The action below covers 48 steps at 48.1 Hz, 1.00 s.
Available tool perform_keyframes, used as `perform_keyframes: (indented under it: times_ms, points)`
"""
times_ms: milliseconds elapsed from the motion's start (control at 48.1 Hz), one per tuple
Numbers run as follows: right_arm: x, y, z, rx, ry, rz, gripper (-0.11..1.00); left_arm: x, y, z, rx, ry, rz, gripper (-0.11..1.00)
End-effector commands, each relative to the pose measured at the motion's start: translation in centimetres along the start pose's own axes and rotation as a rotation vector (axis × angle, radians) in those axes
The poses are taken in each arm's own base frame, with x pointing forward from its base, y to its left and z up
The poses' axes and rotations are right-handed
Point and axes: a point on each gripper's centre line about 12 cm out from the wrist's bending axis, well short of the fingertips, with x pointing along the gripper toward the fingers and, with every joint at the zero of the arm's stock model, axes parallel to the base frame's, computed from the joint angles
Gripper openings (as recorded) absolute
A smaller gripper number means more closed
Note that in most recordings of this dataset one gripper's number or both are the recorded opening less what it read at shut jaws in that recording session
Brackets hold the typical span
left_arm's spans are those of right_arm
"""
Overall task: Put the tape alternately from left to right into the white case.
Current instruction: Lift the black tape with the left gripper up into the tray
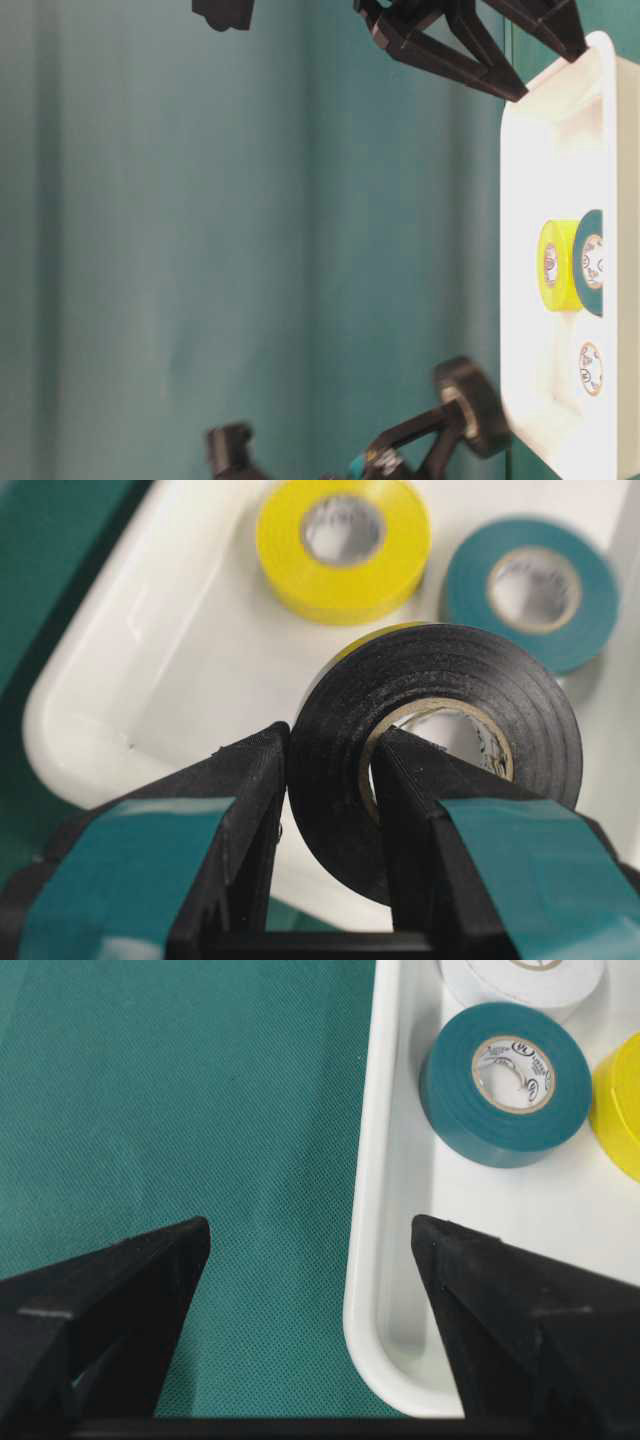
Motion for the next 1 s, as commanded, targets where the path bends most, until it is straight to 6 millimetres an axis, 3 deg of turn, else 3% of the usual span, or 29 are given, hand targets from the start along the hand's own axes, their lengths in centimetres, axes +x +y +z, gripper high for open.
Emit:
perform_keyframes:
  times_ms: [0,416,853,977]
  points:
    - [-0.2,0.1,0.8,0.001,-0.03,0.002,0.88,1.0,0.9,1.5,0.005,-0.028,0.022,0.24]
    - [-0.2,0.1,0.8,0.001,-0.029,0.002,0.88,4.6,3.2,1.5,-0.007,0.025,0.062,0.24]
    - [-0.2,0.1,0.6,0.002,-0.024,0.003,0.88,4.9,4.0,1.3,-0.021,0.034,0.078,0.25]
    - [-0.2,0.1,0.5,0.002,-0.023,0.003,0.88,4.9,4.0,1.1,-0.021,0.039,0.077,0.58]
